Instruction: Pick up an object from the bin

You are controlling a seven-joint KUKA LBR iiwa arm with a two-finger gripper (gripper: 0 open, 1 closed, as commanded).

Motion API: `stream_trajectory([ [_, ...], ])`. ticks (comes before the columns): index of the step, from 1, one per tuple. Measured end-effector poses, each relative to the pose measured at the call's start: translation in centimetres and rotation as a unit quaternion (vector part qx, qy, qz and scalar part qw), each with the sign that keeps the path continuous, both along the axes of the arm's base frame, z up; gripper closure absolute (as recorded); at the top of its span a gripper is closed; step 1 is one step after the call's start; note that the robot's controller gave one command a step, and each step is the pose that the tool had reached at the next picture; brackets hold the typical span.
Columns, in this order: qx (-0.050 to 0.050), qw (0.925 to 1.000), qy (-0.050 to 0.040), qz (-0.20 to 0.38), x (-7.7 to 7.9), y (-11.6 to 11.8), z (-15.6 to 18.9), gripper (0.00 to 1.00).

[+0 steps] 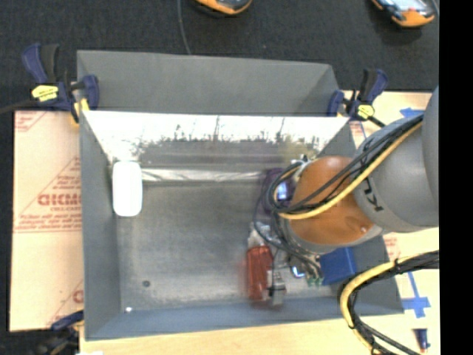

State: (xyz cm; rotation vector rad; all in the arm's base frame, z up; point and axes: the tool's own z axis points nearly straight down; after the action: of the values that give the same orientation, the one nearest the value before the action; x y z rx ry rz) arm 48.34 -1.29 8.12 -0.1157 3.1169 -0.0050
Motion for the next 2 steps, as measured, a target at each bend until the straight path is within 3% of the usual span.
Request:
stream_trajectory([
  [1, -0.008, 0.9375, -0.0041, 0.348, 2.31, 3.43, 2.79, 1.0],
  [2, -0.008, 0.9377, -0.0031, 0.347, 2.24, 3.38, 2.72, 1.0],
])
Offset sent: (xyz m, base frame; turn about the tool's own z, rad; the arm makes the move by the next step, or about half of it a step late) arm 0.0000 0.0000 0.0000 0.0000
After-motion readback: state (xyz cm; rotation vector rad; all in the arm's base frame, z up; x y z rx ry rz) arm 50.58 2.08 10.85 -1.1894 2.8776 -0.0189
